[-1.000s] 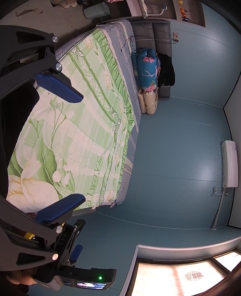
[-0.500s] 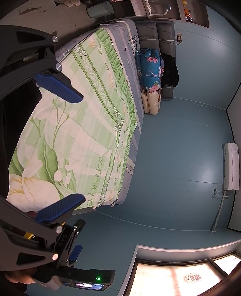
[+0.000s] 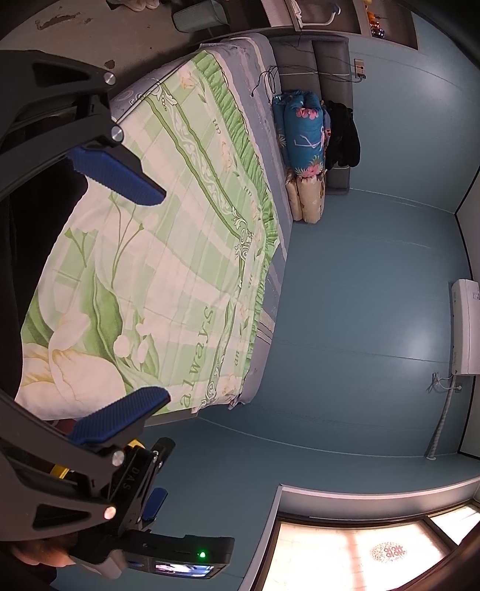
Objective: Collect trash
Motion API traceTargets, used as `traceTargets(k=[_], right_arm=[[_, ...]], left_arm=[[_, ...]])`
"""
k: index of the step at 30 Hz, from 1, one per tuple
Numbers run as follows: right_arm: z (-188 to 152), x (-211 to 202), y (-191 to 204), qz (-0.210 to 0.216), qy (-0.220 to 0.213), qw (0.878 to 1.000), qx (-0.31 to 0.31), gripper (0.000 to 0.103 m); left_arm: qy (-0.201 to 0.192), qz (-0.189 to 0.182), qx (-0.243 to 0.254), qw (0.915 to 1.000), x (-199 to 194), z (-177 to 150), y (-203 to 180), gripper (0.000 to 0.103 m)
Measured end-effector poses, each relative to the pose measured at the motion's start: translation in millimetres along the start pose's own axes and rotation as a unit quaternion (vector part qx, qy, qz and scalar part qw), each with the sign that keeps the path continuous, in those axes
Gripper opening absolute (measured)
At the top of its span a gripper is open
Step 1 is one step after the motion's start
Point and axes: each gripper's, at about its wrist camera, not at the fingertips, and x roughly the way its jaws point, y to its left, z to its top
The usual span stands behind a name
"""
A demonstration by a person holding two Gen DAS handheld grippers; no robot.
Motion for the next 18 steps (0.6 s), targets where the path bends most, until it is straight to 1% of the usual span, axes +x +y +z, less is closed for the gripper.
traceTargets(k=[11,18], right_arm=[[-1.3,3.6,-5.7,-0.006,0.008,1.000,0.007,0.095],[-3.3,5.4,-9.0,-0.010,0.012,1.000,0.010,0.095]], left_arm=[[0.006,-0.012,0.006,0.9999,1.2,-1.2,-4.9,0.095],[0.006,-0.013,0.007,0.9999,1.8,-1.5,-5.8,0.095]])
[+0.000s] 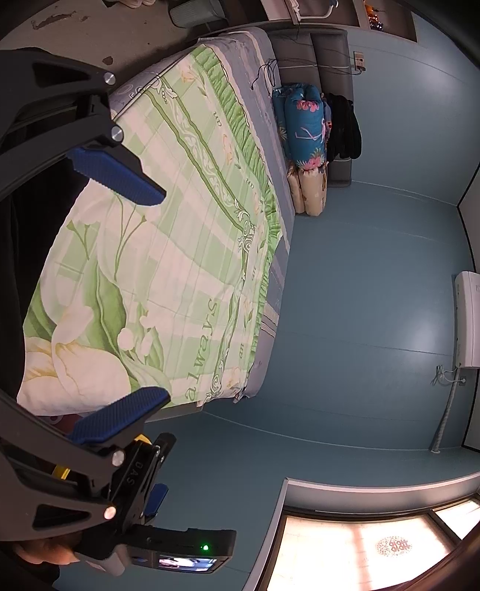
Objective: Collect trash
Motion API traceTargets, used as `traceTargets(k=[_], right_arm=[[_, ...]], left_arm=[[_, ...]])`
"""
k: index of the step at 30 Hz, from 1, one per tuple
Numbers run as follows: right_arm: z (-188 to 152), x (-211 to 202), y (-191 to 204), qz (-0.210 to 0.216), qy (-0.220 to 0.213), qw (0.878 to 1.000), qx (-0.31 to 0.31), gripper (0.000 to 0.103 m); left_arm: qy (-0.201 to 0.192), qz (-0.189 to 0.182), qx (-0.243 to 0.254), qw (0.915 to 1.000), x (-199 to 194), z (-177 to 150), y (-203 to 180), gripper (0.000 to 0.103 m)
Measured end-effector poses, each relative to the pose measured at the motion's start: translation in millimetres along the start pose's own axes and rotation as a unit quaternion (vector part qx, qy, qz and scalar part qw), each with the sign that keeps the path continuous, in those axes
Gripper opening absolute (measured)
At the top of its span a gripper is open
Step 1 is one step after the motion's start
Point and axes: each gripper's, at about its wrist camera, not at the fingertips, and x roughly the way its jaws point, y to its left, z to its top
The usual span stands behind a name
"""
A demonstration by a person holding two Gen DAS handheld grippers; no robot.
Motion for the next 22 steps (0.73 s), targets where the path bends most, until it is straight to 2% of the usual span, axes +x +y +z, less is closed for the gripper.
traceTargets(k=[22], right_arm=[[-0.7,3.5,-5.0,-0.005,0.011,1.000,0.006,0.095]], left_arm=[[0.007,-0.007,-0.004,0.9999,4.0,-3.3,1.6,0.095]])
